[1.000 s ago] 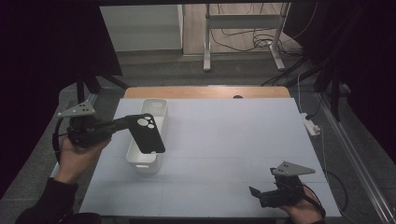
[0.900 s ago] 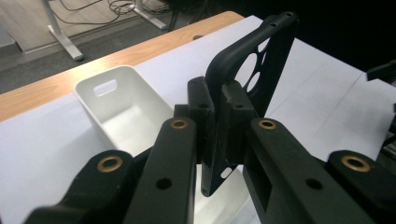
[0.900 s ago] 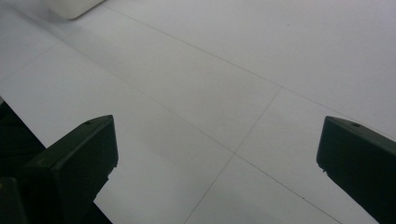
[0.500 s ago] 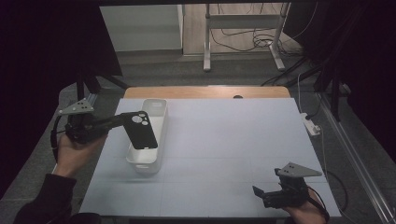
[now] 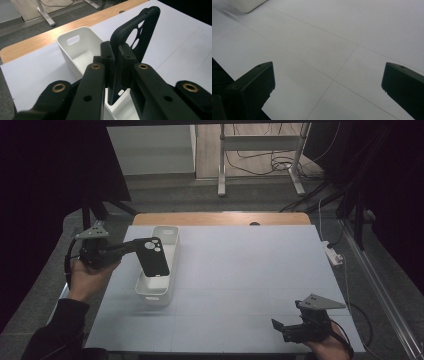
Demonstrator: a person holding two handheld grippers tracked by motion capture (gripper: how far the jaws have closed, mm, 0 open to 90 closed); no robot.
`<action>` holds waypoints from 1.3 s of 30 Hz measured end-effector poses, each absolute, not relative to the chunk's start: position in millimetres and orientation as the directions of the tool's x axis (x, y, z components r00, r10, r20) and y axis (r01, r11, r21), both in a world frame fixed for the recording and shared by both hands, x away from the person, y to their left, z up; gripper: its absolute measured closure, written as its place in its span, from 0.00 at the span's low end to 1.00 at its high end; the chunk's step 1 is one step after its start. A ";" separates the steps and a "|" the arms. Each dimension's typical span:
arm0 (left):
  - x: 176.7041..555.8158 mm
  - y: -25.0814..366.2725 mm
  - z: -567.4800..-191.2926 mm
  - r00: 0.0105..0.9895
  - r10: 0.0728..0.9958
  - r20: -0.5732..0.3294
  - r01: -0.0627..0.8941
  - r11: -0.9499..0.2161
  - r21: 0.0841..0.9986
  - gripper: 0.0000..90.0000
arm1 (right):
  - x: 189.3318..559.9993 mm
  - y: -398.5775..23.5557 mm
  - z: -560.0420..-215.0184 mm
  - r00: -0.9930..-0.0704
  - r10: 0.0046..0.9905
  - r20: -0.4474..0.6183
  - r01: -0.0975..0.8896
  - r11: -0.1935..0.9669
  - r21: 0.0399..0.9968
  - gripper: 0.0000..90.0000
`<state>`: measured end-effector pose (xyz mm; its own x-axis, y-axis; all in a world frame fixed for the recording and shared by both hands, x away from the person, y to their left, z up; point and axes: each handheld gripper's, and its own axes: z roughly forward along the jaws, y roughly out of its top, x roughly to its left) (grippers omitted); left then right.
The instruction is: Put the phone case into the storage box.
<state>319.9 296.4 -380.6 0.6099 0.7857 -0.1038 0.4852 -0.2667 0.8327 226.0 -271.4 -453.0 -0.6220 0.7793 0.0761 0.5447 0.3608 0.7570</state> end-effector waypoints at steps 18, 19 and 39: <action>360.1 299.8 -404.0 0.588 0.800 -0.120 0.506 -0.248 0.826 0.93 | 227.1 -271.6 -453.6 -0.629 0.773 0.083 0.550 0.367 0.750 0.00; 361.6 299.4 -404.2 0.587 0.801 -0.118 0.506 -0.250 0.825 0.93 | 227.1 -271.4 -453.7 -0.630 0.773 0.083 0.551 0.369 0.749 0.00; 404.9 292.6 -407.8 0.575 0.813 -0.095 0.509 -0.264 0.819 0.93 | 227.2 -271.5 -453.8 -0.634 0.769 0.085 0.552 0.373 0.746 0.00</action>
<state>404.9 292.6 -407.8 0.5751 0.8126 -0.0949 0.5086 -0.2643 0.8194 227.2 -271.5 -453.8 -0.6336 0.7689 0.0852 0.5524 0.3725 0.7457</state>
